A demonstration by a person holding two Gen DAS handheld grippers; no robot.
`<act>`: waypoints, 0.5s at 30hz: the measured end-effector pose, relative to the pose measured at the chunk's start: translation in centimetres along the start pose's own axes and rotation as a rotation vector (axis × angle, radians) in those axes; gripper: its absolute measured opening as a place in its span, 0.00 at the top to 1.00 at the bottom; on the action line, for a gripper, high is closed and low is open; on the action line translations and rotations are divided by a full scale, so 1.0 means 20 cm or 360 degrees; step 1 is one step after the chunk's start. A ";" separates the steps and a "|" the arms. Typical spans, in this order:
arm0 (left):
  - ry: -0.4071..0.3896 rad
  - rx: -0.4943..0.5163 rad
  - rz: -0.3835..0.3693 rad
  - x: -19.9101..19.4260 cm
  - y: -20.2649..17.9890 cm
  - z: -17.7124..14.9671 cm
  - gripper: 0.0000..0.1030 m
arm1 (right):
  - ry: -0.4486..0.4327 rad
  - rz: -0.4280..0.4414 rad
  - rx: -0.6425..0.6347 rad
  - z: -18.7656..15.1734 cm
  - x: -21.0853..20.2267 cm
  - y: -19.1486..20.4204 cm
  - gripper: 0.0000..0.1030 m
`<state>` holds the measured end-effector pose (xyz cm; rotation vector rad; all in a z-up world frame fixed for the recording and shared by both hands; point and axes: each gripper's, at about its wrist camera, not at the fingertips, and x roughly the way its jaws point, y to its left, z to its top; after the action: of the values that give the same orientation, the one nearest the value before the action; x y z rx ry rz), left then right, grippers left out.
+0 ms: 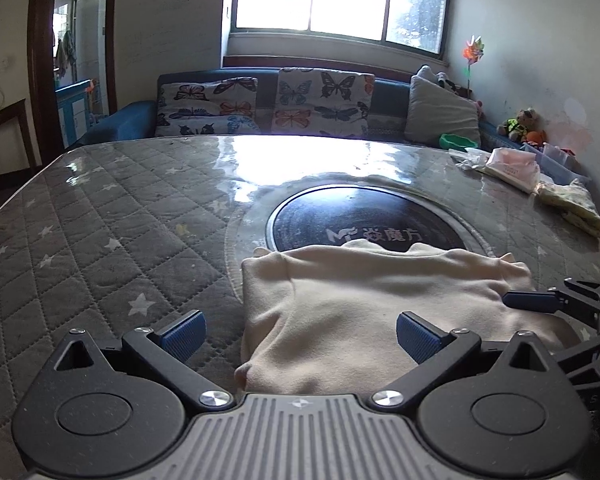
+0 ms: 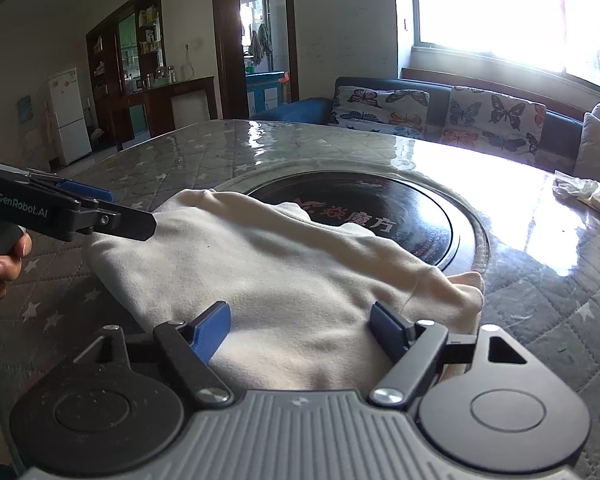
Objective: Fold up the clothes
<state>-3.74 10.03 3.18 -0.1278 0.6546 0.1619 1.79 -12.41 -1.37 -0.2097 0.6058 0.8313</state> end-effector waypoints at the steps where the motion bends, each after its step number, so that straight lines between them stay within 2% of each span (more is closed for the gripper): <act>1: 0.0007 -0.0002 0.0001 0.00 0.00 0.00 0.00 | 0.0001 -0.0001 -0.0002 0.00 0.00 0.00 0.19; 5: 0.0018 -0.0005 -0.0028 0.01 0.01 0.01 0.00 | 0.0008 0.0012 0.0003 0.00 0.00 0.00 0.14; 9: -0.0001 0.0026 -0.0051 0.01 -0.03 0.03 0.00 | 0.0028 0.0103 0.0019 0.00 0.02 -0.01 0.00; 15: 0.0005 0.0046 -0.0013 0.07 -0.08 0.07 0.00 | 0.0037 0.0116 0.0011 0.00 0.02 0.00 0.00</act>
<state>-1.54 8.90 3.59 -0.1031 0.6589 0.1444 2.06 -12.05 -1.59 -0.1918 0.6410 0.8981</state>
